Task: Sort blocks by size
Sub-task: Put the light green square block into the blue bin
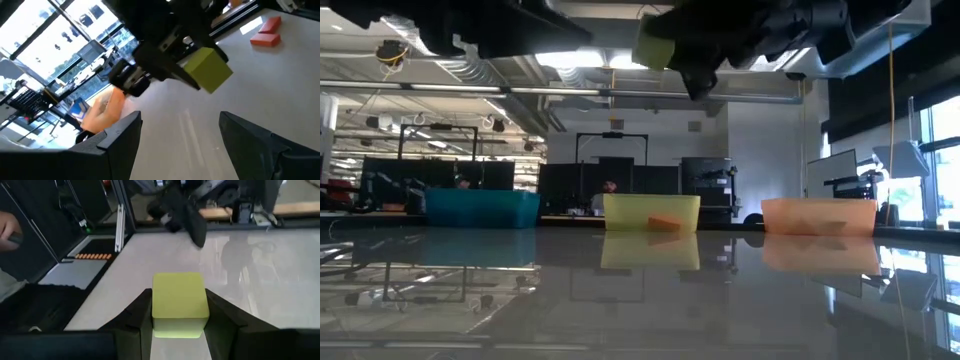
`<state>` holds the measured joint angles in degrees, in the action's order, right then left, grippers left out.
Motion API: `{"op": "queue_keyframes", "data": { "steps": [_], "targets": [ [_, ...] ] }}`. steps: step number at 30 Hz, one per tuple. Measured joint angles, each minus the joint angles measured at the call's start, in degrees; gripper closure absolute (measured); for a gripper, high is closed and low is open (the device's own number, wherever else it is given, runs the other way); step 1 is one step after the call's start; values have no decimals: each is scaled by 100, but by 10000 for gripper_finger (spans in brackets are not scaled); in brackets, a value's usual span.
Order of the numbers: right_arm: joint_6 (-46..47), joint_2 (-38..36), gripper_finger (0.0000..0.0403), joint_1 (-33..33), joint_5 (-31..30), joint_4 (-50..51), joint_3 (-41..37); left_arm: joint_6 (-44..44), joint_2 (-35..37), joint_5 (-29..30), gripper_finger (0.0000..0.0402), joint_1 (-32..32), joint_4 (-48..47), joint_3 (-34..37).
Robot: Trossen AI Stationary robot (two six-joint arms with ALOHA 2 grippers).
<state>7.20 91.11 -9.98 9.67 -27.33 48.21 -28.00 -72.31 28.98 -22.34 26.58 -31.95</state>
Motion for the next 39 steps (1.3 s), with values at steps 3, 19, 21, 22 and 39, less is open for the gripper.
{"op": "queue_keyframes", "data": {
  "steps": [3, 19, 21, 22, 39],
  "targets": [
    [16, 69, 274, 35, 19, -245, 0, -14, -209, -3, 147, -16, -7, -148],
    [317, 660, 274, 267, 514, -1084, 4, -967, -558, 110, 147, -289, -151, -327],
    [308, 660, 274, 267, 509, -1055, 4, -869, -558, 174, 147, -291, -196, -325],
    [284, 649, 274, 267, 509, -1028, 4, -720, -557, 213, 147, -313, -209, -325],
    [486, 239, 274, 638, 652, -1180, 5, -1264, -259, 86, 147, -108, -276, -319]
  ]
}}
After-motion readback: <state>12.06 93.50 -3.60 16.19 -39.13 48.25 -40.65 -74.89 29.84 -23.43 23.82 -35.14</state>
